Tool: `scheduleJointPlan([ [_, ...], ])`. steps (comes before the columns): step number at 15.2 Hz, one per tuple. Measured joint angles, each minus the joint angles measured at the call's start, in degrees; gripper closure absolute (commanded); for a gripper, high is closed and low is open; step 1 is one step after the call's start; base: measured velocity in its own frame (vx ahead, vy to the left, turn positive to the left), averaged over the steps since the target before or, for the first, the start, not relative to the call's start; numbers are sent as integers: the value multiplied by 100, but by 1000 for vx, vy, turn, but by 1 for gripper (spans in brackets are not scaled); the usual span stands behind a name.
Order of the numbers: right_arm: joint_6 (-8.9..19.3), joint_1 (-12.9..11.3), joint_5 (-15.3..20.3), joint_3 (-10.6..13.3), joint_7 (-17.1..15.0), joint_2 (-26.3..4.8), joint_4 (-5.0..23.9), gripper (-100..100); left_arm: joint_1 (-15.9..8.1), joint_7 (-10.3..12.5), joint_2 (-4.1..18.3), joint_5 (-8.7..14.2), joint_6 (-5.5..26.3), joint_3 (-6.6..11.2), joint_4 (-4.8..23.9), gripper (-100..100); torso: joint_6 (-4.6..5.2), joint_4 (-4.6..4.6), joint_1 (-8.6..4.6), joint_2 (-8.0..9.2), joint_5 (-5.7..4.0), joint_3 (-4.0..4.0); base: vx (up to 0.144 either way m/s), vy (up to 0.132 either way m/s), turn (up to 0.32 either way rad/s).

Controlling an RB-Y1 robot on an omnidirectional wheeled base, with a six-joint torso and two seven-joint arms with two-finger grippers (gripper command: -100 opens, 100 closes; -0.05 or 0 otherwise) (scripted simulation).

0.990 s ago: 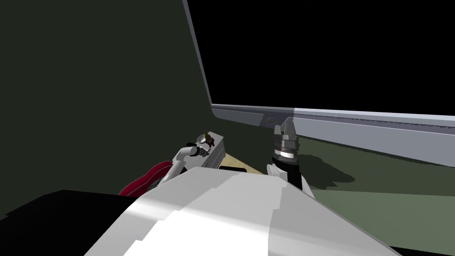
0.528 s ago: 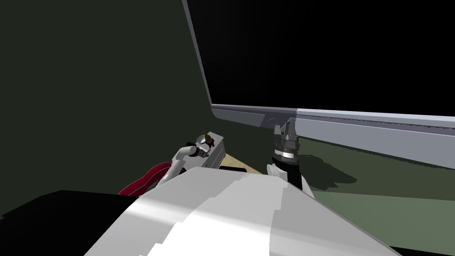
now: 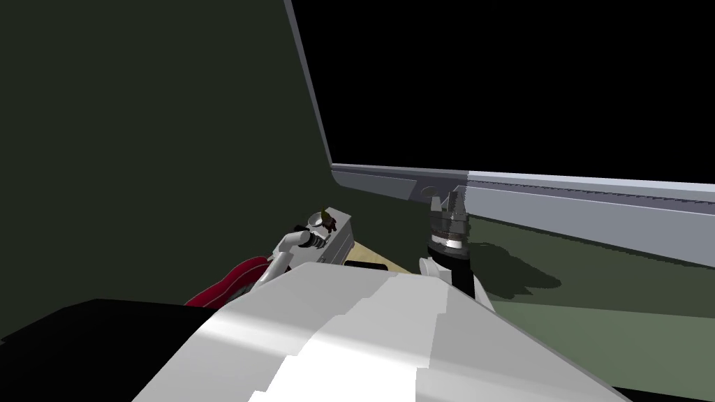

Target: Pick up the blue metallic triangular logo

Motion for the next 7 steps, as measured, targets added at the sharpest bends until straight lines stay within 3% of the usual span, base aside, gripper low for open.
scheduleJointPlan([
  [4, 0, 0, 0, 0, 0, 0, 0, 0, -16, 28, 25, 20, 36, 1, -28, 100, 3, 1, 7, 0, -1, 0, -9, 2, 3],
  [7, 0, 0, 0, 0, 0, 0, 0, 0, 11, 156, 108, 66, 207, 13, -262, 100, 3, 2, 8, 8, -1, 5, -18, 7, 2],
])
